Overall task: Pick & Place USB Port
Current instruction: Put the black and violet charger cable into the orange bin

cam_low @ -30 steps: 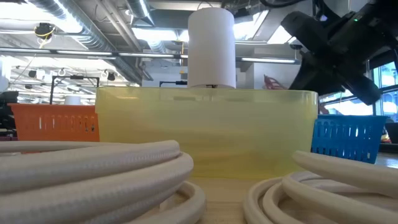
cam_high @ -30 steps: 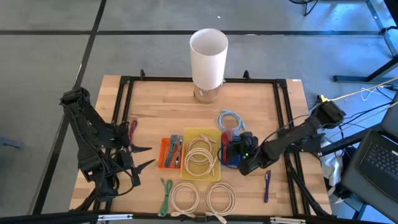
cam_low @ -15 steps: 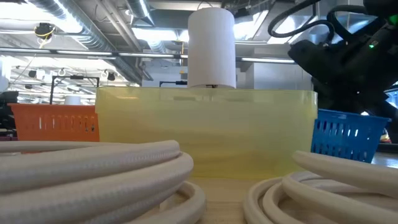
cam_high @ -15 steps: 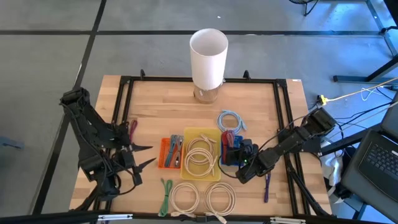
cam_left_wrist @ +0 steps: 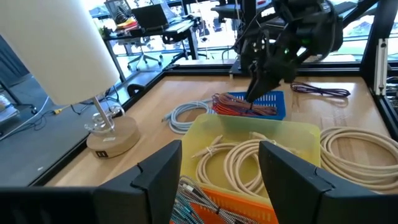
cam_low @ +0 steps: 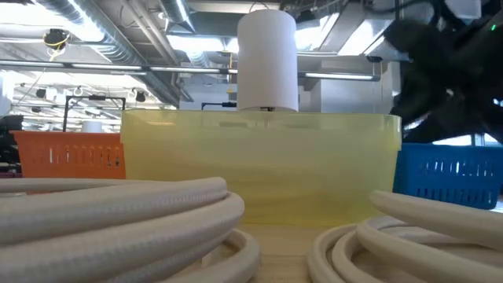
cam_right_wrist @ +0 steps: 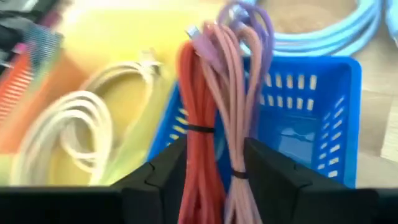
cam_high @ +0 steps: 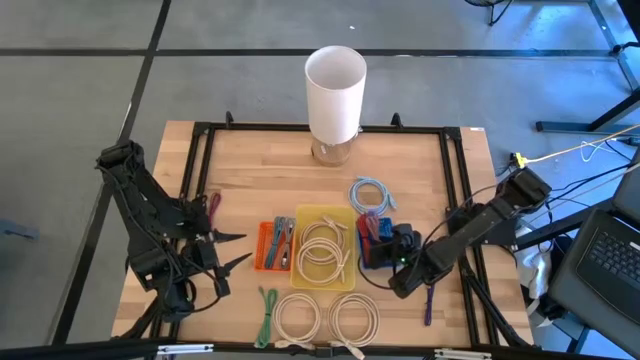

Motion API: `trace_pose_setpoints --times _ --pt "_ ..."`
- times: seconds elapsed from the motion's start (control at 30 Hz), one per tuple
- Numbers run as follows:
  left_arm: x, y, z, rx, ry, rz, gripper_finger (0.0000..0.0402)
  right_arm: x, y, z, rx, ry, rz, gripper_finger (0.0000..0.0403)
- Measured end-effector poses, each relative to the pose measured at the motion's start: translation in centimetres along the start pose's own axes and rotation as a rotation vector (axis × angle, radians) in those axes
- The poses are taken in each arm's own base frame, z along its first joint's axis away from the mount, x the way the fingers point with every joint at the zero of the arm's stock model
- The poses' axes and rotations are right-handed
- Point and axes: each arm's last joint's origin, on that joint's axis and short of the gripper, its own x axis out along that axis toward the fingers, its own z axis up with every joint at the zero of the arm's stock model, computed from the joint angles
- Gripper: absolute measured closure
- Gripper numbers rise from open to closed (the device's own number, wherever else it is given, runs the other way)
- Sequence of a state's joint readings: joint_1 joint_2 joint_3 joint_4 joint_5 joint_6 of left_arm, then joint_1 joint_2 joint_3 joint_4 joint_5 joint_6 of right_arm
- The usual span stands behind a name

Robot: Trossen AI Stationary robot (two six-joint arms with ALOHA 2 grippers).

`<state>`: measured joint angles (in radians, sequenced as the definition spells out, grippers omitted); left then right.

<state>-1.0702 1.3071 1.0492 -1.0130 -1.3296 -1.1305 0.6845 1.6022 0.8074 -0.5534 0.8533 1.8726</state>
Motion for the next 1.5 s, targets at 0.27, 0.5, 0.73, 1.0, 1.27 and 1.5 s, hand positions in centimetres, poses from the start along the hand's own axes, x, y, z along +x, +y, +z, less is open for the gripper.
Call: trace_pose_setpoints --times 0.27,0.5,0.73,1.0,1.27,1.5 --pt "0.0 -0.1 -0.1 -0.012 0.045 -0.021 0.0194 -4.8 1.2 2.2 -0.08 0.047 0.007 0.0247" --pt "0.0 -0.1 -0.2 -0.012 0.086 -0.04 0.0194 -9.1 1.7 -0.4 0.004 0.268 -0.097 0.0274" --pt "0.0 -0.1 -0.2 0.01 0.084 -0.04 0.0194 -10.6 1.0 -5.4 0.045 0.499 -0.324 0.0291" --pt "0.0 -0.1 -0.2 0.018 0.083 -0.04 0.0194 -11.5 1.8 -5.8 0.019 0.628 -0.531 0.0312" --pt "0.0 -0.1 -0.2 0.018 0.083 -0.04 0.0194 -11.2 1.4 -5.9 0.014 0.616 -0.559 0.0321" --pt "0.0 -0.1 -0.2 0.018 0.08 -0.039 0.0194 -11.5 0.7 -6.0 -0.025 0.594 -0.576 0.0321"
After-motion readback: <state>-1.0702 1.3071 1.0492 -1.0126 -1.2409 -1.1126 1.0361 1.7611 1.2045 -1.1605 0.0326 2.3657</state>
